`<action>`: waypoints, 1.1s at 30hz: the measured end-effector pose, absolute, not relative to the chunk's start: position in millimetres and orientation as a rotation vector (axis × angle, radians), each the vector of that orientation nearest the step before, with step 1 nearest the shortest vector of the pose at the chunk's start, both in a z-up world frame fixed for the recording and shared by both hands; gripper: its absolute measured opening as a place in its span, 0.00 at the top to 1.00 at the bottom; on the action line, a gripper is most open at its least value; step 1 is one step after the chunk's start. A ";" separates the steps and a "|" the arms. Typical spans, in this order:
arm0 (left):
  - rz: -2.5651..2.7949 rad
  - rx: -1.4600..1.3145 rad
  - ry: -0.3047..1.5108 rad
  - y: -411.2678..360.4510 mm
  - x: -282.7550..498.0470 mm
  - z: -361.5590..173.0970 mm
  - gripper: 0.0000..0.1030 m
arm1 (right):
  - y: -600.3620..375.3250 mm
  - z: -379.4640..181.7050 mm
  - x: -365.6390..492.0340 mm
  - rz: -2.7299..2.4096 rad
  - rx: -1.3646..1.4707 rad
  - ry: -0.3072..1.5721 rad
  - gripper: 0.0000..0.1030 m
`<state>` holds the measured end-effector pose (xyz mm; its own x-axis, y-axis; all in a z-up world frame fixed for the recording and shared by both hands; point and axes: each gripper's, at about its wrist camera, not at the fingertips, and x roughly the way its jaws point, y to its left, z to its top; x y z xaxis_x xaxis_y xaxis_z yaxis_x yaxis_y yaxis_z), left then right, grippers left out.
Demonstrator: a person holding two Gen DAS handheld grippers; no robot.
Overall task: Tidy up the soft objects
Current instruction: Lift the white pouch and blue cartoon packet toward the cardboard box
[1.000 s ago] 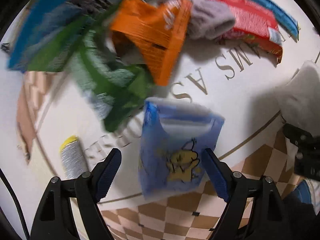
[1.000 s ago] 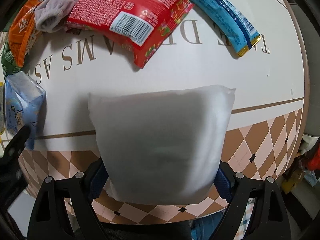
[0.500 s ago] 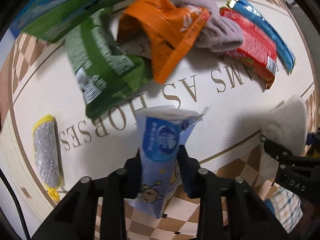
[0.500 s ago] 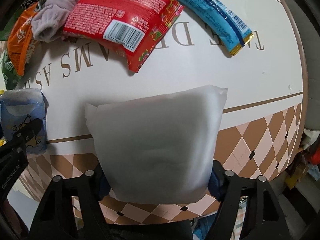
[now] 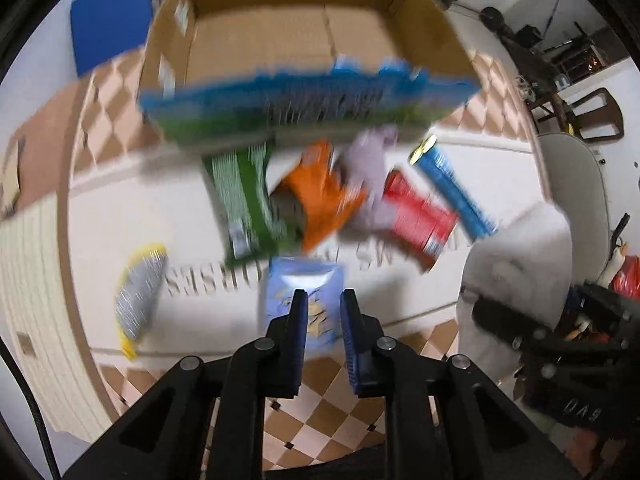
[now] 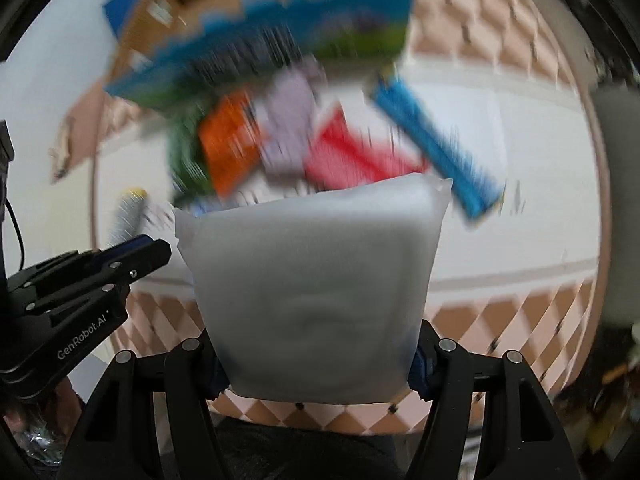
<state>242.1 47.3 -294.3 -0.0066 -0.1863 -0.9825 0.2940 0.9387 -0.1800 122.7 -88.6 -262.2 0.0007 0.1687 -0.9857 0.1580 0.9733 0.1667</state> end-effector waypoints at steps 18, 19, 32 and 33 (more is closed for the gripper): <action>-0.212 0.269 1.859 -2.0 217.7 -432.1 0.43 | -202.7 -318.2 172.4 0.013 0.282 1.611 0.33; -0.197 0.308 1.843 -5.1 216.2 -433.6 0.42 | -203.9 -320.6 168.8 0.015 0.288 1.616 0.33; -0.161 0.173 1.666 18.2 206.8 -350.2 0.91 | -191.2 -307.9 155.5 0.085 0.285 1.580 0.33; -0.173 0.146 1.640 18.1 207.3 -332.9 0.91 | -190.1 -302.2 157.8 0.092 0.281 1.568 0.33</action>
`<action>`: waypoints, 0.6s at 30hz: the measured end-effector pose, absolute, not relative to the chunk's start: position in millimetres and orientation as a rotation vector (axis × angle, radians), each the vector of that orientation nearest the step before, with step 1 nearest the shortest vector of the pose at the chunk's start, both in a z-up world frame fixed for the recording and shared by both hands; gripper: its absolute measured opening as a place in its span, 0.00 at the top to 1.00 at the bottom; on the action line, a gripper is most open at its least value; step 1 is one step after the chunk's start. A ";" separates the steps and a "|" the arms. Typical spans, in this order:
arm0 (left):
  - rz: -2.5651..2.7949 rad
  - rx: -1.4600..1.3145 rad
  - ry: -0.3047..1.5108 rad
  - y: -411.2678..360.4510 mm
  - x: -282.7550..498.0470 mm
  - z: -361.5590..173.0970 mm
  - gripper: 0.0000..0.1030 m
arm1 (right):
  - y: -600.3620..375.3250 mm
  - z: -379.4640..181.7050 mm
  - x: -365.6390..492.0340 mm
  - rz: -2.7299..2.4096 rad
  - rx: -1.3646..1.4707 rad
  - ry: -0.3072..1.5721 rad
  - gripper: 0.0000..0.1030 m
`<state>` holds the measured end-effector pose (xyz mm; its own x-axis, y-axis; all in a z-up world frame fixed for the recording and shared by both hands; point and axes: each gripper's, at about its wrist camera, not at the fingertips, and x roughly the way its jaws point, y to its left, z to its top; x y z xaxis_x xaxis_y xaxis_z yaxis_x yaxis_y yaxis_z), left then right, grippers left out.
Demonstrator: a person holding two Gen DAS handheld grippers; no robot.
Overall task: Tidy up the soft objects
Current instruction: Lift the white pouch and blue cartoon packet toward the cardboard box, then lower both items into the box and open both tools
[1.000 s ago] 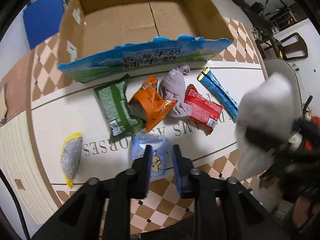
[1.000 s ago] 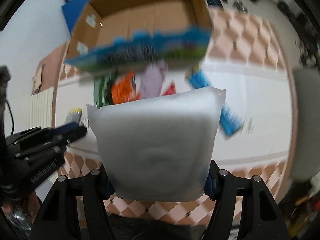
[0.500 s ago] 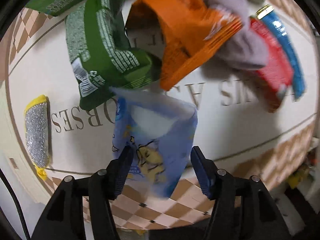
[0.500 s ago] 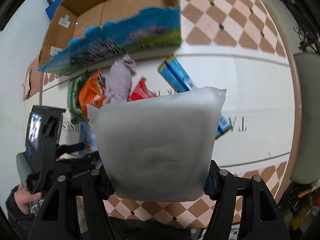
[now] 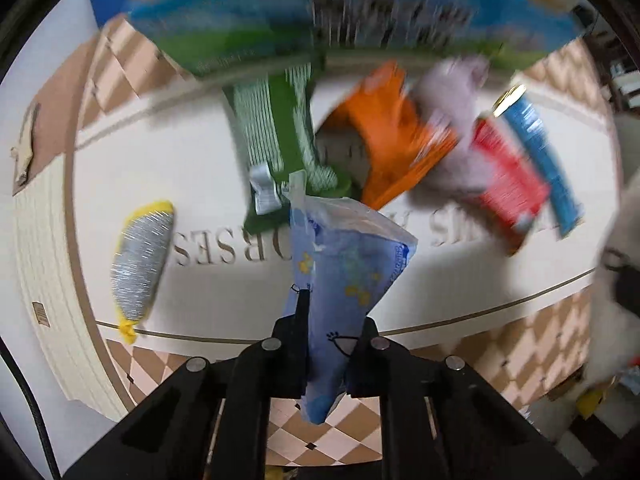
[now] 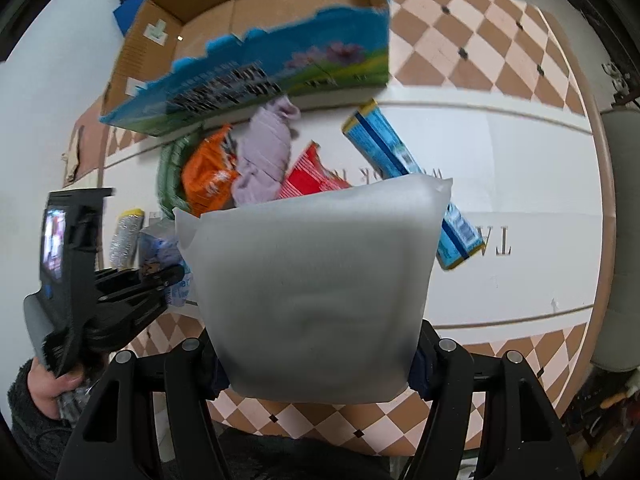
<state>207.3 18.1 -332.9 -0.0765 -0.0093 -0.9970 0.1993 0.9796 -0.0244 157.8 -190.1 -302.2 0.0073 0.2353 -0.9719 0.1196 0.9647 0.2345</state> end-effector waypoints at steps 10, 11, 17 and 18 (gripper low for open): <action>-0.330 -0.030 1.477 -1.8 292.5 -194.6 0.90 | -177.8 -218.2 214.6 0.205 0.259 1.429 0.33; -0.318 -0.032 1.464 -2.8 307.5 -190.9 0.90 | -175.9 -210.8 226.8 0.209 0.245 1.412 0.33; -0.290 -0.101 1.501 -5.0 413.9 -220.6 0.90 | -162.3 -203.7 323.3 0.204 0.179 1.372 0.33; -0.297 -0.116 1.527 -6.2 429.0 -232.0 0.90 | -160.0 -210.9 340.2 0.202 0.173 1.379 0.33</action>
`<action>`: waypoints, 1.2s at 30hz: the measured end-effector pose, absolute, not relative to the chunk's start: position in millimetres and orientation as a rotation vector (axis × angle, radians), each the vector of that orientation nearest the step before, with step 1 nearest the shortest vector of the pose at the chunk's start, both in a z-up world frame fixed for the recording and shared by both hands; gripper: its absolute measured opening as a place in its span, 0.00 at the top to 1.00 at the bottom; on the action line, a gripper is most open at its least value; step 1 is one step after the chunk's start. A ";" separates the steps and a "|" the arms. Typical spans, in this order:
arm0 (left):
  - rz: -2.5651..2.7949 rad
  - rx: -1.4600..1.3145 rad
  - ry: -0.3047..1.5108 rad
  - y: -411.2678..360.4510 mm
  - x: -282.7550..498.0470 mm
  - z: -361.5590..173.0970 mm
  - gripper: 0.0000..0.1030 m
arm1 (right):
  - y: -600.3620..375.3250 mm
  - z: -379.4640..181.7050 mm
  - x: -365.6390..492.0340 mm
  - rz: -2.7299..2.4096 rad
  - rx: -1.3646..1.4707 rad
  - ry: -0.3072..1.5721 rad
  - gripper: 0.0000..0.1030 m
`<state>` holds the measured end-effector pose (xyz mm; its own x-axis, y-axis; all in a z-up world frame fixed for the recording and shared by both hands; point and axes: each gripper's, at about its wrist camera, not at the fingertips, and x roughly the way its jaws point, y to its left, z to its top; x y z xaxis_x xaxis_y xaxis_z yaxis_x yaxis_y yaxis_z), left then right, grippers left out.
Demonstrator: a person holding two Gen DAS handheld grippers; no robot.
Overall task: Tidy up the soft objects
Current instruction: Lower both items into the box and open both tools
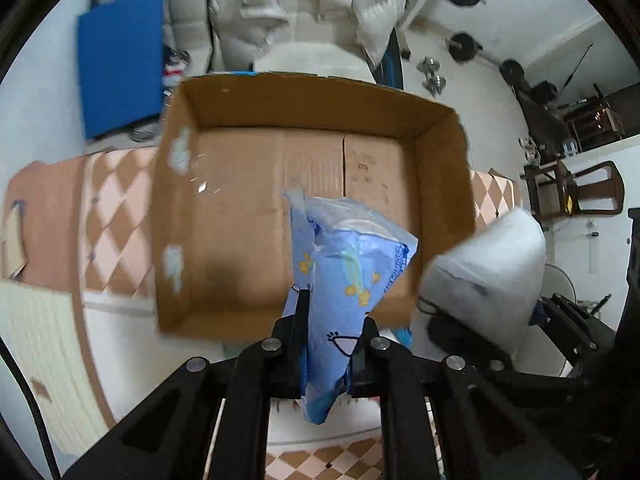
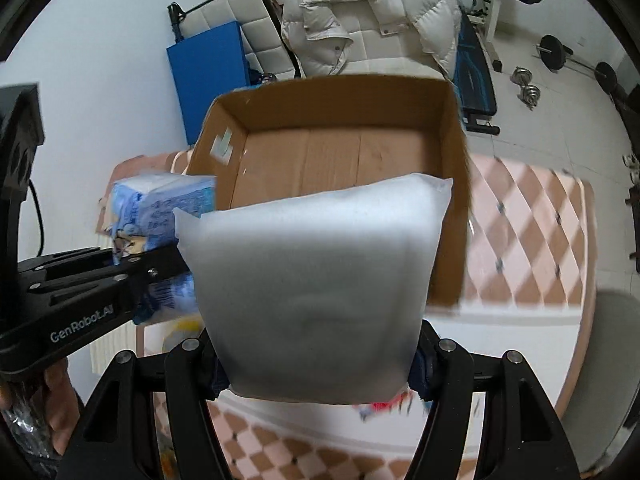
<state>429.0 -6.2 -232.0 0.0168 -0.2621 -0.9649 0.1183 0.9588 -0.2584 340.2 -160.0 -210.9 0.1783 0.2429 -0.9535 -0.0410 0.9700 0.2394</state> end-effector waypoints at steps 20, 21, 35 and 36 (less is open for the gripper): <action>-0.316 -0.233 1.789 -17.2 546.5 -364.8 0.79 | -145.0 -370.6 535.1 0.170 0.104 1.604 0.29; -0.302 -0.226 1.791 -15.5 546.4 -363.5 0.76 | -144.0 -373.6 534.5 0.169 0.102 1.613 0.27; -0.088 0.006 1.514 5.9 492.0 -279.2 0.02 | -143.1 -331.0 500.8 0.084 -0.011 1.548 0.00; -0.085 0.004 1.500 8.5 483.2 -272.6 0.02 | -144.2 -326.8 495.8 0.082 -0.003 1.542 0.00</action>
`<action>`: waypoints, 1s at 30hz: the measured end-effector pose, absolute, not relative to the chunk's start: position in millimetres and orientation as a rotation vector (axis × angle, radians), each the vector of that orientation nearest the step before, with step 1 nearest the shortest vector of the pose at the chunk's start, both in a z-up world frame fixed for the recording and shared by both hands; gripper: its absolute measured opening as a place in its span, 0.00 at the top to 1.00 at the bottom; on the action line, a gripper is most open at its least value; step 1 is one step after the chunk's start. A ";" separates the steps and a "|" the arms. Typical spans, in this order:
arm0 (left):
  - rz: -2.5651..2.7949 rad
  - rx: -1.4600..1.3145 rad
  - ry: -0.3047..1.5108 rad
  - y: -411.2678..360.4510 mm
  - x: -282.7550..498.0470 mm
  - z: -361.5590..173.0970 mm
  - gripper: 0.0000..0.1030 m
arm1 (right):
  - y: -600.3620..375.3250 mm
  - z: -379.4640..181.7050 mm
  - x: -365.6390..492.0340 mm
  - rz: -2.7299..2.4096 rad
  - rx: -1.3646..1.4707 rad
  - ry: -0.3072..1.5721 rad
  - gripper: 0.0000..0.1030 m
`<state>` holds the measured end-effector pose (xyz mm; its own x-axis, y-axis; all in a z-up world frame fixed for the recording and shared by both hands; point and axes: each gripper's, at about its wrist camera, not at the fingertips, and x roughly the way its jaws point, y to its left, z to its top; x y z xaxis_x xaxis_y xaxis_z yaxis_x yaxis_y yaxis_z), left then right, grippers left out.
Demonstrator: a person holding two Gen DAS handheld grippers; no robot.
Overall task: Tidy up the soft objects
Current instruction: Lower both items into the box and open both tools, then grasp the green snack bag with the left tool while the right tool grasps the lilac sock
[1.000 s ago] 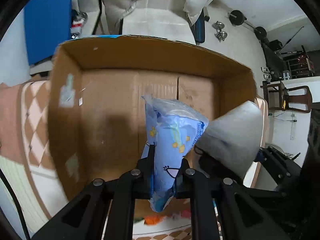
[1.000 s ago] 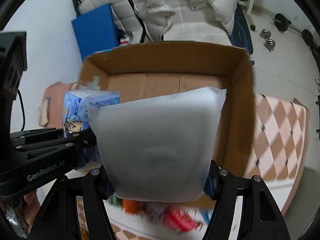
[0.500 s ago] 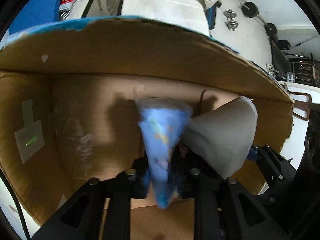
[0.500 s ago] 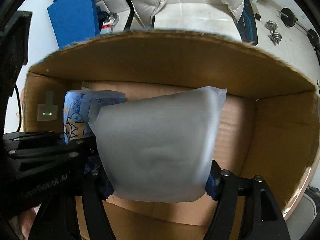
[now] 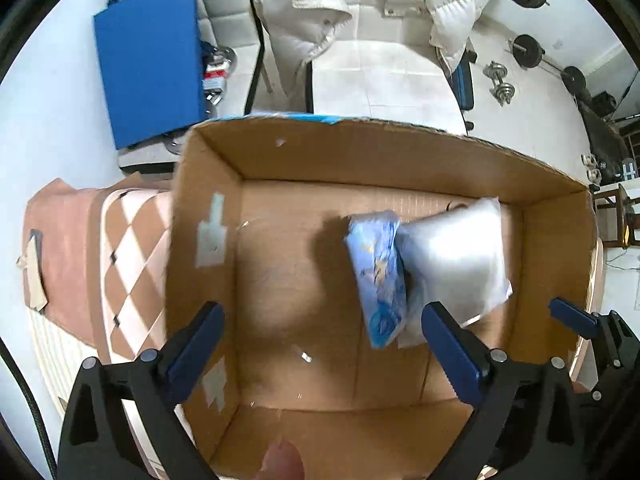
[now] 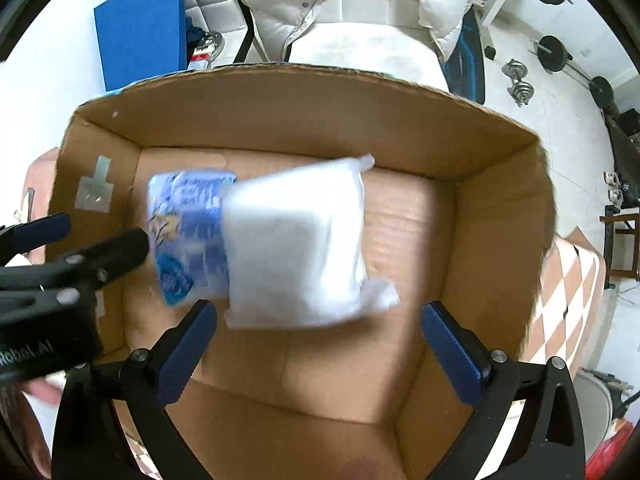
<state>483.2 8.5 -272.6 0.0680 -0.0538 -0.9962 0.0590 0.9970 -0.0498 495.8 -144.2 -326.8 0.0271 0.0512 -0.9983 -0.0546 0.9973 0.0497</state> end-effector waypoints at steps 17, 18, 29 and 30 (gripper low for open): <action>-0.118 0.026 1.317 57.0 375.1 -187.3 0.01 | -140.7 -229.1 365.4 0.051 0.089 1.357 0.00; -0.107 0.020 1.321 60.6 365.9 -191.0 0.01 | -140.6 -226.4 355.6 0.051 0.091 1.355 0.00; -0.111 -0.016 1.673 63.2 311.3 -355.2 0.29 | -144.8 -314.2 275.2 -0.014 0.280 1.531 0.29; -0.114 -0.005 1.694 59.9 309.9 -366.2 0.29 | -143.6 -323.9 275.5 -0.023 0.289 1.545 0.35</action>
